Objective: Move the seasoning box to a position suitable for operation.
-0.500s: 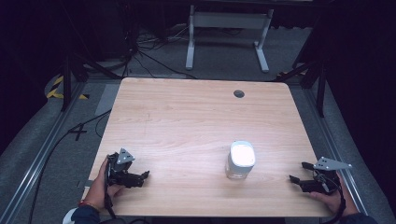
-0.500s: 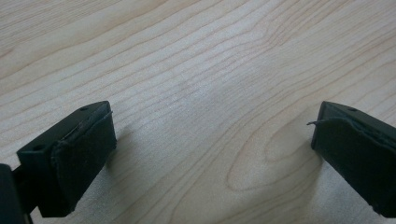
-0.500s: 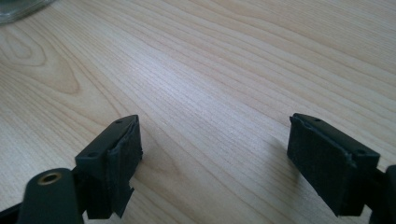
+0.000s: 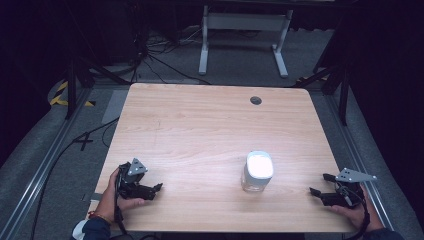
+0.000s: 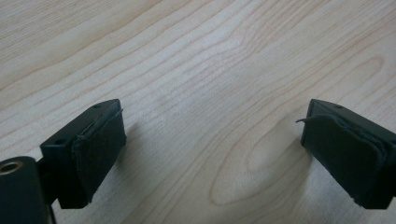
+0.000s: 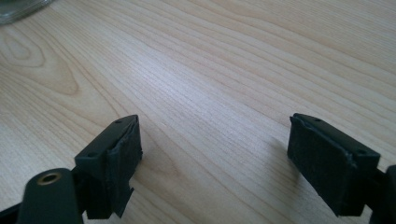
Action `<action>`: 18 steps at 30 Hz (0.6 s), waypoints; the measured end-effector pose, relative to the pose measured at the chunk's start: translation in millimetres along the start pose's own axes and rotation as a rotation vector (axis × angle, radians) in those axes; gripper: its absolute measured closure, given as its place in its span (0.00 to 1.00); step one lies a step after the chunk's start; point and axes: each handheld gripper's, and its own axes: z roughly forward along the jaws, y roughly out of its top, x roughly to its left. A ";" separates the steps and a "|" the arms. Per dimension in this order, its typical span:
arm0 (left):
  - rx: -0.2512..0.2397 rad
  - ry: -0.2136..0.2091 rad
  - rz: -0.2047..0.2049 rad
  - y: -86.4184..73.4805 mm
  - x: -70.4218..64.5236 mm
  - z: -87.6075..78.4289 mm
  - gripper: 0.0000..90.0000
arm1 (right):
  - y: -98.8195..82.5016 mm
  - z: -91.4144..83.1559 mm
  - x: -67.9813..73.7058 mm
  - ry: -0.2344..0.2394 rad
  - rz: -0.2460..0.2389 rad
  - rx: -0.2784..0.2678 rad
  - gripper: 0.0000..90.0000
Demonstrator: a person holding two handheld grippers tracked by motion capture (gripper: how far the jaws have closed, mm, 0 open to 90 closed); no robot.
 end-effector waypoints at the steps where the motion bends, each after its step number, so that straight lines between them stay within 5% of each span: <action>1: -0.001 -0.004 0.005 1.1 -0.2 0.6 0.08 | 0.0 0.0 0.0 0.000 0.000 0.000 0.20; 4: -0.003 -0.004 0.040 4.8 1.1 1.4 0.13 | 0.2 0.0 -0.4 0.003 -0.001 0.001 0.20; 5: 0.002 -0.014 0.016 5.6 -0.7 2.2 0.15 | 0.2 0.1 -0.4 0.004 -0.001 0.001 0.20; 13: -0.005 -0.051 0.036 24.2 -2.2 12.2 0.28 | 0.8 0.4 -0.6 0.003 0.002 0.002 0.20; 18: -0.023 -0.059 0.079 39.9 -5.9 15.1 0.35 | 0.9 0.3 -0.7 0.004 0.001 0.004 0.20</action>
